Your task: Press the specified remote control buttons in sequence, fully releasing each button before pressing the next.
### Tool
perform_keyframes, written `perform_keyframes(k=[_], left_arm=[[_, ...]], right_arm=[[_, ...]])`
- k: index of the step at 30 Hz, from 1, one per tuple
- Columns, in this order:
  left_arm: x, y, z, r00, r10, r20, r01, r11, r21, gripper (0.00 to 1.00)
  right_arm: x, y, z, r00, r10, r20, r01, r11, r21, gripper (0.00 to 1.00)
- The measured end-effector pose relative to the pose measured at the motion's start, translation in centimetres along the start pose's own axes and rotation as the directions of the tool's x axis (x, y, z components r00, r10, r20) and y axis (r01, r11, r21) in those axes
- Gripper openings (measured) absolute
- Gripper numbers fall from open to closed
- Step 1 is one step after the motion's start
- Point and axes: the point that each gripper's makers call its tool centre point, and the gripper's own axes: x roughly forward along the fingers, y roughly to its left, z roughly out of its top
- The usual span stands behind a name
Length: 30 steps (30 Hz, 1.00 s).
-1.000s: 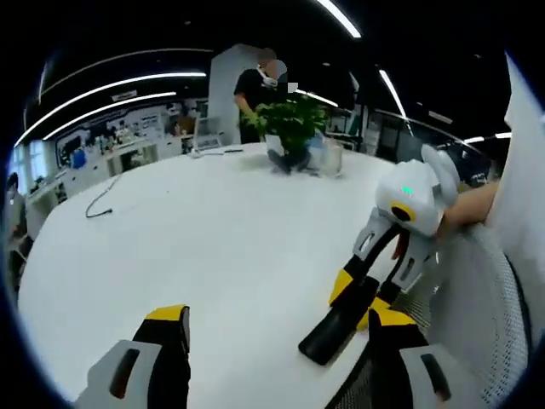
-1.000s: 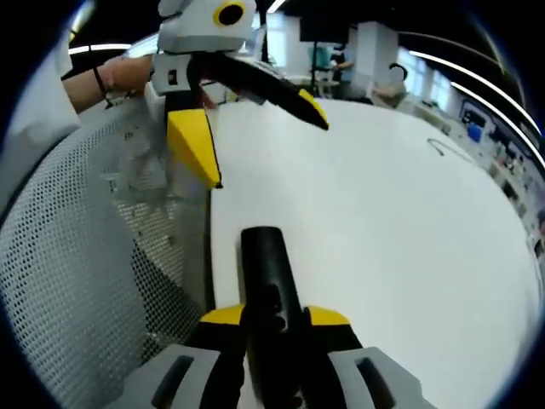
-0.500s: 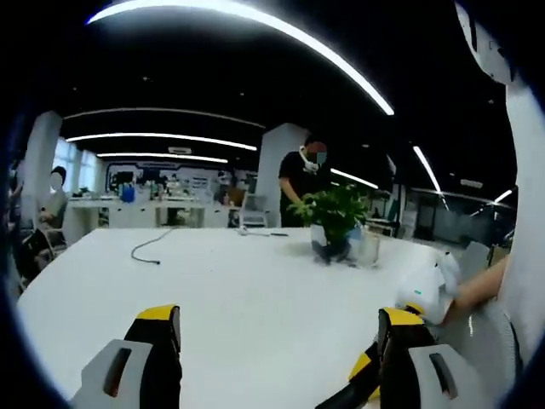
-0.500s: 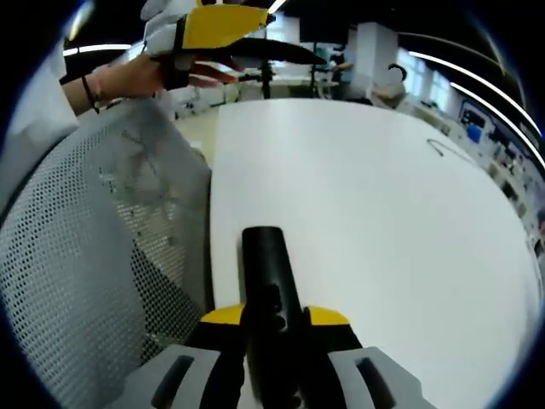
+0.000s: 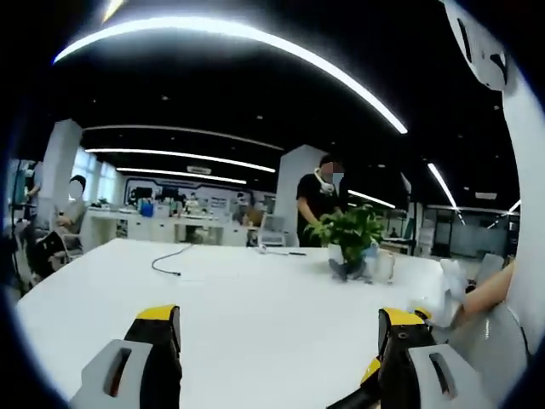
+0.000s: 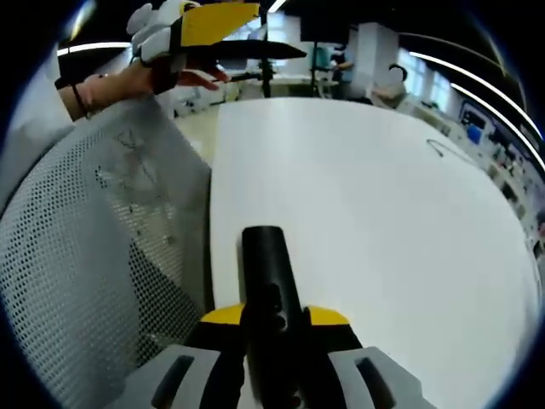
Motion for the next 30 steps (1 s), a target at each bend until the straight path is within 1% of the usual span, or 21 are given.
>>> perform_keyframes(k=[2, 3, 6, 8, 11, 13, 17, 24, 30], left_arm=[[0.2, 0.3, -0.1, 1.000, 0.006, -0.005, -0.006, 1.000, 0.012, 1.00], [0.1, 0.4, -0.1, 1.000, 0.006, -0.006, -0.005, 1.000, 0.008, 1.00], [-0.1, 0.4, -0.1, 1.000, 0.007, 0.000, -0.007, 1.000, 0.003, 1.00], [-0.1, 0.4, 0.1, 1.000, 0.011, 0.009, -0.011, 1.000, 0.019, 1.00], [-0.2, 0.5, 0.0, 1.000, 0.020, 0.002, -0.020, 1.000, 0.016, 1.00], [-0.4, 0.9, 0.2, 1.000, 0.029, 0.010, -0.029, 1.000, 0.006, 1.00], [-0.7, 1.4, 0.8, 0.998, 0.052, 0.041, -0.052, 0.999, -0.015, 1.00], [-0.7, 1.4, 0.4, 0.998, 0.054, 0.013, -0.054, 0.999, 0.004, 1.00], [-0.7, 1.4, 0.3, 0.998, 0.056, 0.011, -0.056, 0.998, 0.002, 1.00]], right_arm=[[0.0, -0.1, 0.1, 1.000, 0.003, 0.001, -0.003, 1.000, 0.014, 0.22], [0.0, -0.2, 0.1, 1.000, 0.006, 0.000, -0.006, 1.000, 0.030, 0.22], [0.0, -0.2, 0.2, 1.000, 0.005, -0.007, -0.005, 0.999, 0.038, 0.21], [0.0, -0.2, 0.2, 1.000, 0.008, -0.014, -0.008, 0.999, 0.038, 0.21], [0.0, -0.2, 0.2, 0.999, 0.020, -0.030, -0.019, 0.999, 0.030, 0.21], [0.0, -0.4, 0.2, 0.999, 0.029, -0.042, -0.028, 0.999, 0.024, 0.21], [0.0, -1.2, 0.2, 0.997, 0.025, -0.068, -0.025, 1.000, -0.008, 0.21], [-0.2, -2.7, 0.1, 0.996, 0.025, -0.087, -0.029, 0.999, -0.036, 0.21], [-0.3, -3.9, 0.0, 0.996, 0.025, -0.086, -0.028, 0.999, -0.038, 0.21]])
